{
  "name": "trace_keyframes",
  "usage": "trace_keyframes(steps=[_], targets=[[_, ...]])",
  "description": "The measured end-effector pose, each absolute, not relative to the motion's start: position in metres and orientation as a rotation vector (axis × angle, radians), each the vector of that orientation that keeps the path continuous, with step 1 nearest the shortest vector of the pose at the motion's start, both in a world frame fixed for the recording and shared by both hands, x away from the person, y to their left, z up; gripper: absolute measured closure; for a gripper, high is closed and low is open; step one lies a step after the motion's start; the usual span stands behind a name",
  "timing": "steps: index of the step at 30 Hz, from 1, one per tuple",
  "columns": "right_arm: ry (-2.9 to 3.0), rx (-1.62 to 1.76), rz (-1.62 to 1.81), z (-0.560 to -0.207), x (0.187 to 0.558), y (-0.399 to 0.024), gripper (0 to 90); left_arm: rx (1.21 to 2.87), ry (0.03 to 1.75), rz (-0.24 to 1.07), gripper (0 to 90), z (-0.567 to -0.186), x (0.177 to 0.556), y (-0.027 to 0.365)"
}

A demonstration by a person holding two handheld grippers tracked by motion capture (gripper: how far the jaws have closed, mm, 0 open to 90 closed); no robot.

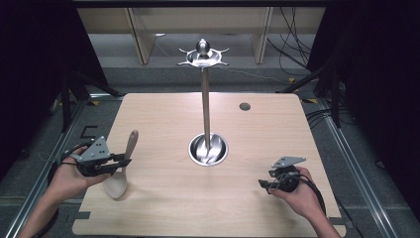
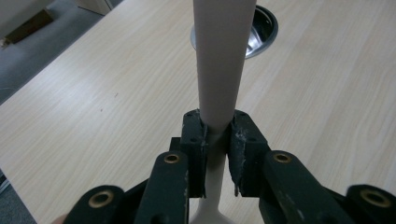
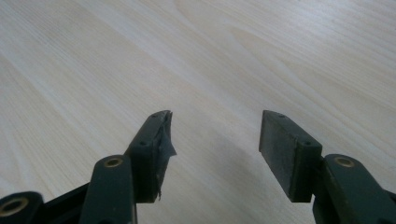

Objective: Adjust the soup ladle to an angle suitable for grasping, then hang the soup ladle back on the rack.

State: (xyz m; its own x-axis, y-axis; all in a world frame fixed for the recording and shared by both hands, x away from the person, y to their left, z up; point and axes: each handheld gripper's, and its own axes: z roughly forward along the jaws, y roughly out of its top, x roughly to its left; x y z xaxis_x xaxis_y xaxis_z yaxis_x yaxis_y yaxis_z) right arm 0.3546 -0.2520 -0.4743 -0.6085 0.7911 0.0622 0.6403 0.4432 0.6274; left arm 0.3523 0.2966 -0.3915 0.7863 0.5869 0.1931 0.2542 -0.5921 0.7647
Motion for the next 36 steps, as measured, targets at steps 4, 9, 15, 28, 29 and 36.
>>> trace_keyframes(steps=[4, 9, 15, 28, 29, 36], targets=[[2.451, 1.256, 0.912, -0.475, 0.354, -0.252, 44.3, 2.123, 0.662, 0.577, 76.8, -0.389, 0.347, 0.301], [2.430, 1.216, 0.934, -0.478, 0.358, -0.252, 44.3, 2.038, 0.688, 0.600, 76.8, -0.385, 0.342, 0.304], [2.449, 1.224, 0.917, -0.476, 0.358, -0.253, 44.4, 1.982, 0.723, 0.611, 76.8, -0.377, 0.337, 0.302], [2.444, 1.255, 0.921, -0.474, 0.356, -0.251, 44.4, 1.904, 0.767, 0.640, 76.8, -0.373, 0.344, 0.297], [2.446, 1.250, 0.920, -0.474, 0.356, -0.251, 44.4, 1.888, 0.778, 0.646, 76.8, -0.374, 0.343, 0.296], [2.423, 1.224, 0.952, -0.475, 0.359, -0.250, 44.5, 1.893, 0.803, 0.653, 76.8, -0.372, 0.344, 0.292]])
